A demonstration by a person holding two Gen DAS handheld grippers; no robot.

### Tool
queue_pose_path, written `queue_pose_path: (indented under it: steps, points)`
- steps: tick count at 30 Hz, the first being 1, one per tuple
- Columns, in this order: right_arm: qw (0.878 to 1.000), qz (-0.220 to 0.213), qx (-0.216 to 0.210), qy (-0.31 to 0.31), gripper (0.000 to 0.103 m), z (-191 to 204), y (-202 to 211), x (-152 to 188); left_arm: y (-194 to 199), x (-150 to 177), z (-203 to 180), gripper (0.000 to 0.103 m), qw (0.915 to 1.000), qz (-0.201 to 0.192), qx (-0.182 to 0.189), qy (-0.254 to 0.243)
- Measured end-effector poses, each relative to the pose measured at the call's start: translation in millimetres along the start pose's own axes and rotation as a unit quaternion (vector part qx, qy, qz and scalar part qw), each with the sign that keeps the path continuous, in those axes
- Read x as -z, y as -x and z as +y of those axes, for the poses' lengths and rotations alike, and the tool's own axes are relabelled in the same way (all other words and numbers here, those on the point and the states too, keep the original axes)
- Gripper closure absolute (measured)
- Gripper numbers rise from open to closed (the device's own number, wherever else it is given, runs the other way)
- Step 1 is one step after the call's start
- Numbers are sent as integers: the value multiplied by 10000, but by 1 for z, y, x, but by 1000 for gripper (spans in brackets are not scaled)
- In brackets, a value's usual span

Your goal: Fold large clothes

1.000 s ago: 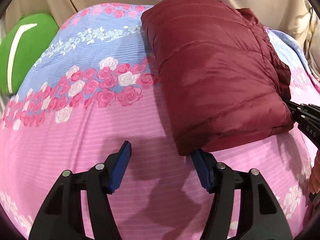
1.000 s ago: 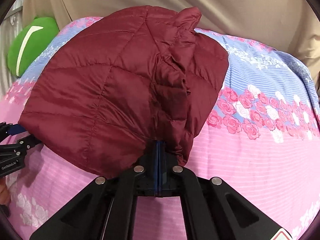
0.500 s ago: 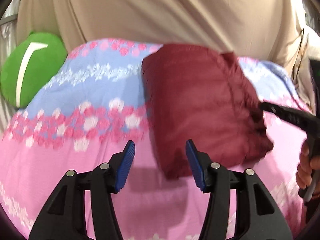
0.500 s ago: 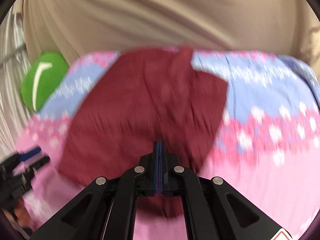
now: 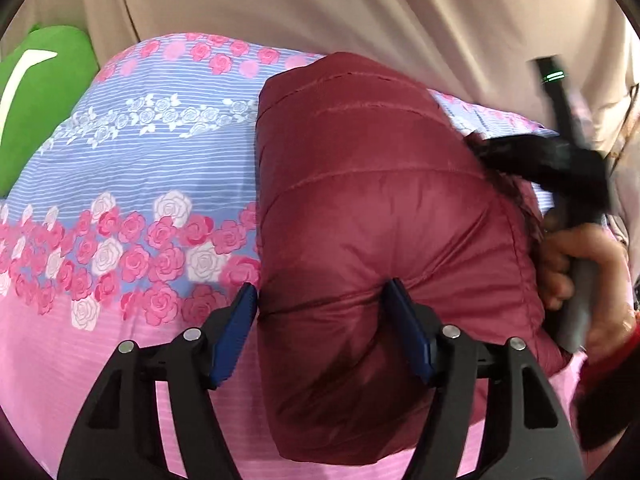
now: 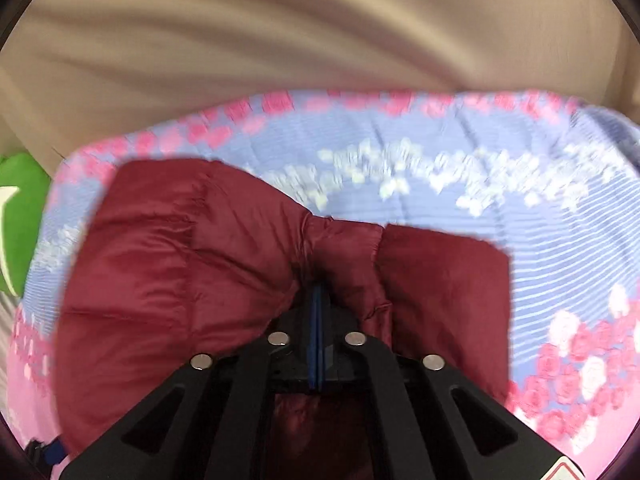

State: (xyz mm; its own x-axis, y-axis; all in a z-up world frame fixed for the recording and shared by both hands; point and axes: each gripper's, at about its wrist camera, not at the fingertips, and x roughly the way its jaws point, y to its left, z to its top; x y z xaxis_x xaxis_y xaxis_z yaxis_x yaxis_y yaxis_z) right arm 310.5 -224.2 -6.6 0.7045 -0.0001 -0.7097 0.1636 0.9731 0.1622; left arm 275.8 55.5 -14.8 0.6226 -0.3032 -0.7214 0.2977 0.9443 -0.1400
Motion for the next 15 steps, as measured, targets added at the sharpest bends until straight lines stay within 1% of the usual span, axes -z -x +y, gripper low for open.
queue_pose_path:
  steps: [2,3,4,5,6,7,8,9,10,11,13,15]
  points:
    - [9991,-286,-317,-24,103,0,28,11,3,2,1,38,10000,-29,-3,-42]
    - [9990,-334,-300,9,103,0,34,19,3,3,1,38,10000,-45,-7,-63]
    - [9993,-299,-225,80,103,0,31,25,3,4,1,36,10000,-52,-14,-68]
    - [9996,-128,-127,203,103,1,18,33,2,5,1,31,10000,-40,6,-50]
    - [9996,-4,-96,264,103,1,7,38,2,5,0,30,10000,-39,59,-35]
    - [9996,19,-62,263,103,1,3,41,2,6,-1,30,10000,-35,42,-33]
    - [9998,2,-13,183,103,0,13,41,4,7,-3,30,9999,-22,-66,-73]
    - [9999,-38,-68,111,102,2,22,41,9,8,-3,31,9998,-46,-127,-142]
    - [9995,-128,-290,58,99,3,41,45,15,10,-4,32,9997,-89,-139,-193]
    - [9987,-221,-461,66,98,4,57,50,27,14,-3,32,9995,-160,-89,-258]
    - [9974,-342,-597,219,98,7,88,70,44,23,-3,32,9989,-255,-32,-398]
    - [9960,-263,-662,545,98,12,109,102,55,38,0,32,9981,-297,-147,-524]
